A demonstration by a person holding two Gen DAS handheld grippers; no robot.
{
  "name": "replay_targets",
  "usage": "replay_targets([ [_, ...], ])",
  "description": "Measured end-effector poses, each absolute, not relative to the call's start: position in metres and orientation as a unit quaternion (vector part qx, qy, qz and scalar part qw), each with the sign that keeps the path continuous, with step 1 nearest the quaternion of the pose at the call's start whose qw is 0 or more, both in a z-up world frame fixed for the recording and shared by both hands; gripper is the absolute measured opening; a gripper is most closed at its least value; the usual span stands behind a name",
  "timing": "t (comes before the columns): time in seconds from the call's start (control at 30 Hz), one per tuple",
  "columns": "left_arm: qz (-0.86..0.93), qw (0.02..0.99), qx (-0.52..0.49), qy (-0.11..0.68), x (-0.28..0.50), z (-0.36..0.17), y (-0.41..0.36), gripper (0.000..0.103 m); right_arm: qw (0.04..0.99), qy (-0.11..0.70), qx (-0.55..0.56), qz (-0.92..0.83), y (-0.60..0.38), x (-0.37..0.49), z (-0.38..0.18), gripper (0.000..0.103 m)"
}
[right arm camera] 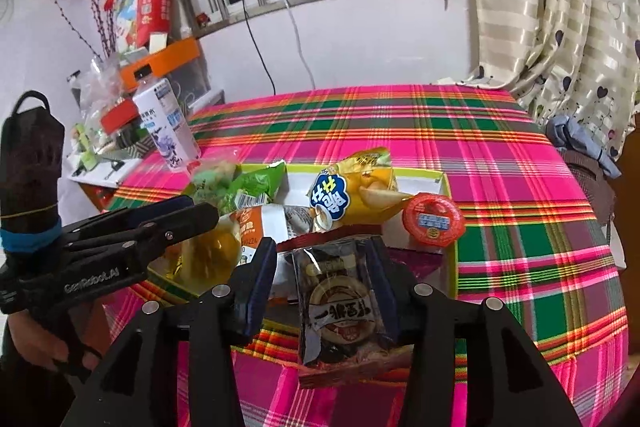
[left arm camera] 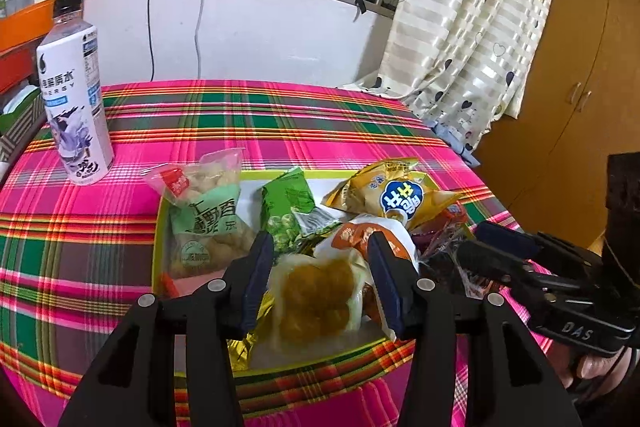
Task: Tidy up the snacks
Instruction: 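Lower bun packet into tray and open left gripper while right gripper lowers cake packet, then open right gripper to release the cake packet inside the tray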
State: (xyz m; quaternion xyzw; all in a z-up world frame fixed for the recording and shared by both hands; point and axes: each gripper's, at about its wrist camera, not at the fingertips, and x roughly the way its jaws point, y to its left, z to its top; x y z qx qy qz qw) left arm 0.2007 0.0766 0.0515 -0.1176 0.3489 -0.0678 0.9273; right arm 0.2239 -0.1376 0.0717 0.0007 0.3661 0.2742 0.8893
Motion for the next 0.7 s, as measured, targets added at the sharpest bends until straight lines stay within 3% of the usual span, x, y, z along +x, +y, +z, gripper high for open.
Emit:
replay_targets([
  [0.07,-0.067,0.928,-0.121,0.346,0.196,0.053,0.079,0.050,0.894,0.361,0.004,0.264,-0.146,0.218,0.074,0.042],
  [0.13,-0.065,0.929,-0.120,0.343,0.190,0.054,0.080,0.050,0.896,0.364,0.005,0.254,-0.153,0.215,0.074,0.028],
  [0.23,-0.061,0.930,-0.120,0.341,0.182,0.057,0.081,0.050,0.894,0.375,-0.004,0.245,-0.161,0.209,0.070,0.018],
  [0.7,-0.075,0.929,-0.116,0.342,0.157,0.062,0.069,0.050,0.882,0.389,-0.074,0.255,-0.132,0.224,0.050,0.012],
])
